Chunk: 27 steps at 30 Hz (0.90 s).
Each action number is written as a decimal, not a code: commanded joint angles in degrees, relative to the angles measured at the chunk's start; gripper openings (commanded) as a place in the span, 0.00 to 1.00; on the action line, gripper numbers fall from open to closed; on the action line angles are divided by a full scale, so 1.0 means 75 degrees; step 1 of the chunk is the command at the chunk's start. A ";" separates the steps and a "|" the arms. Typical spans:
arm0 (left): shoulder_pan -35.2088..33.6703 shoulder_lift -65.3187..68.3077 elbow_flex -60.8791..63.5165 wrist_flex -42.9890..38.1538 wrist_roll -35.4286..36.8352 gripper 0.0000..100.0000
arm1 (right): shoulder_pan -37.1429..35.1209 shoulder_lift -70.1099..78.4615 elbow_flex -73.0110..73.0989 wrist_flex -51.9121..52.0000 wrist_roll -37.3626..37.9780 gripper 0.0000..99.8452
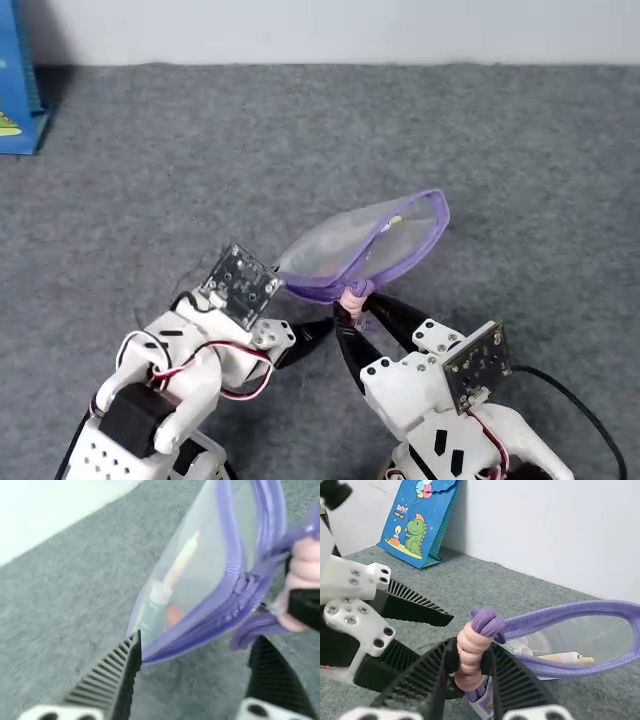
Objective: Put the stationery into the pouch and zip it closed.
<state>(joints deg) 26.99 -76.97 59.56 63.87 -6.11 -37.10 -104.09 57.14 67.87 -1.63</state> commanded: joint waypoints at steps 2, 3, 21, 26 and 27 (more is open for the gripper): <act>-0.0059 -0.0621 0.0170 -0.0223 -0.0270 0.31 | 0.0029 0.0018 -0.0457 -0.0123 0.0105 0.01; -0.0059 -0.0738 0.0229 -0.0258 -0.0270 0.31 | 0.0029 0.0018 -0.0457 -0.0123 0.0105 0.01; 0.0586 -0.1020 0.1073 -0.1641 -0.0223 0.28 | 0.0018 0.0064 -0.0469 -0.0123 0.0082 0.01; 0.0867 -0.1020 0.1096 -0.2415 -0.0223 0.23 | -0.0580 0.0029 -0.0516 0.0064 0.0070 0.01; 0.0879 -0.1020 0.1119 -0.2532 -0.0223 0.23 | -0.0686 0.0018 -0.0516 0.0123 0.0070 0.01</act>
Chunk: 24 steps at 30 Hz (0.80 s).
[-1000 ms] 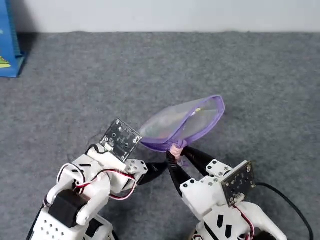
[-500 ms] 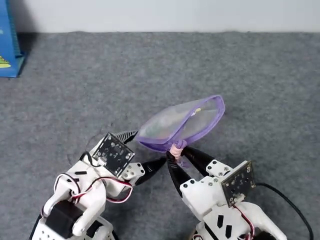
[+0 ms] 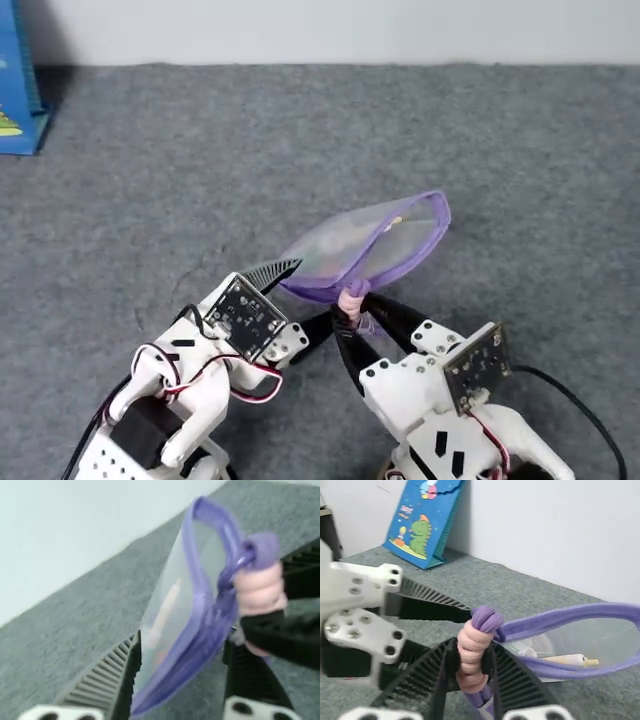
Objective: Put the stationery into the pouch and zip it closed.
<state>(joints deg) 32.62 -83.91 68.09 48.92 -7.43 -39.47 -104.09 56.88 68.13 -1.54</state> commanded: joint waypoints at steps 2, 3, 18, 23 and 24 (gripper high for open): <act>0.0129 -0.0117 0.0135 -0.0738 -0.0047 0.23 | -0.0416 0.0018 -0.0481 0.0135 0.0047 0.01; 0.0129 -0.0117 0.0240 -0.0844 -0.0047 0.22 | -0.0416 0.0018 -0.0481 0.0135 0.0047 0.01; 0.0680 -0.1008 0.0803 -0.1137 -0.0082 0.01 | -0.0018 0.0018 -0.0481 -0.0135 0.0047 0.01; 0.0680 -0.2274 0.1014 -0.0434 -0.0059 0.01 | 0.0850 0.0088 -0.0410 -0.0850 0.0035 0.01; 0.0680 -0.2497 0.1084 -0.0305 -0.0047 0.01 | 0.0885 0.0076 -0.0352 -0.0967 0.0023 0.01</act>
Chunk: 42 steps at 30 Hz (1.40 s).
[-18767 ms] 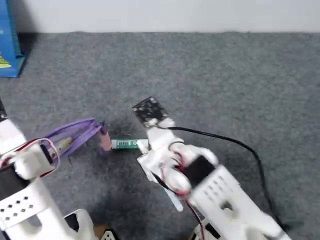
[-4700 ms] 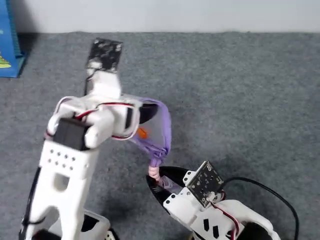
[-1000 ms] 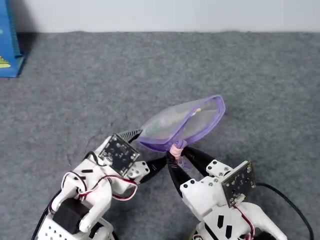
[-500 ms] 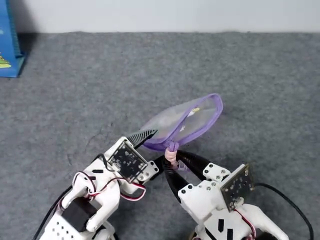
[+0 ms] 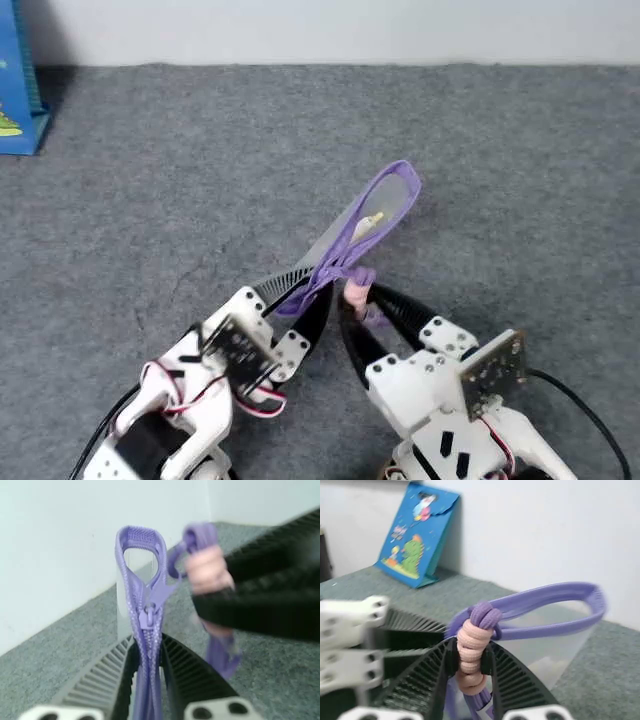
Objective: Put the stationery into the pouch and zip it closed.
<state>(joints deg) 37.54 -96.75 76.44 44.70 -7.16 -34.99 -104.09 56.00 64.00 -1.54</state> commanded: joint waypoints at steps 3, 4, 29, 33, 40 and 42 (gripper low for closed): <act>0.0023 -0.1032 0.0205 0.0610 -0.0082 0.01 | 0.0322 0.0064 0.0059 -0.0932 0.0023 0.01; 0.0023 -0.1008 0.0240 0.0703 -0.0082 0.01 | 0.0322 0.0076 0.0152 -0.1119 0.0023 0.01; -0.0023 -0.1008 0.0193 0.2239 0.0293 0.01 | 0.2948 0.0100 0.2462 -0.4530 0.0645 0.01; -0.0023 -0.1008 0.0182 0.2344 0.0293 0.01 | 0.3218 0.0205 0.2520 -0.4589 0.0680 0.01; -0.0023 -0.1008 -0.0088 0.2544 0.0293 0.01 | 0.3862 0.1811 0.2450 -0.5515 0.1055 0.01; -0.0023 -0.1008 -0.0440 0.2919 0.0293 0.01 | 0.4003 0.2374 0.2321 -0.5749 0.1032 0.01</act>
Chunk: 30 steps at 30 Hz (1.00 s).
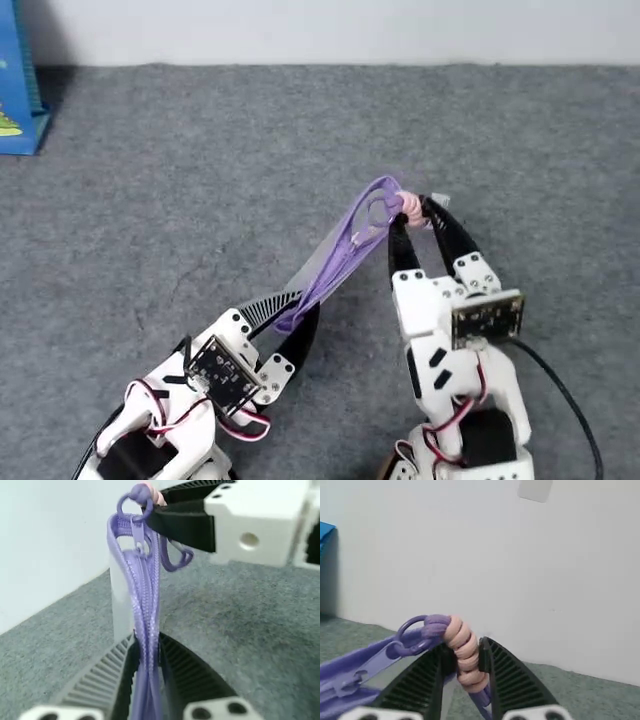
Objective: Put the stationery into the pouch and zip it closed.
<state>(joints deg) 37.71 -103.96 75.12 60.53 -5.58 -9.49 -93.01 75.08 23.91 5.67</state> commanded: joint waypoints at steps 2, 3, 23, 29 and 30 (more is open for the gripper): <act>-0.0047 -0.0047 -0.0580 0.1207 0.0070 0.01 | 0.0709 0.1424 -0.0387 -0.0580 0.0070 0.01; -0.0047 -0.0047 -0.0709 0.1371 0.0070 0.01 | 0.0756 0.1682 -0.0469 -0.0662 0.0070 0.01; -0.1125 -0.0059 -0.1377 0.2286 -0.0434 0.01 | 0.1858 0.4038 -0.1055 -0.1647 0.0504 0.01; -0.1125 -0.0059 -0.1377 0.2262 -0.0422 0.01 | 0.1823 0.4003 -0.1067 -0.1600 0.0504 0.01; -0.1125 -0.0059 -0.1377 0.2262 -0.0422 0.01 | 0.1823 0.4003 -0.1067 -0.1600 0.0504 0.01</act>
<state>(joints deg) 29.63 -103.69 66.77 77.41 -8.48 3.87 -63.03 69.80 12.57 8.84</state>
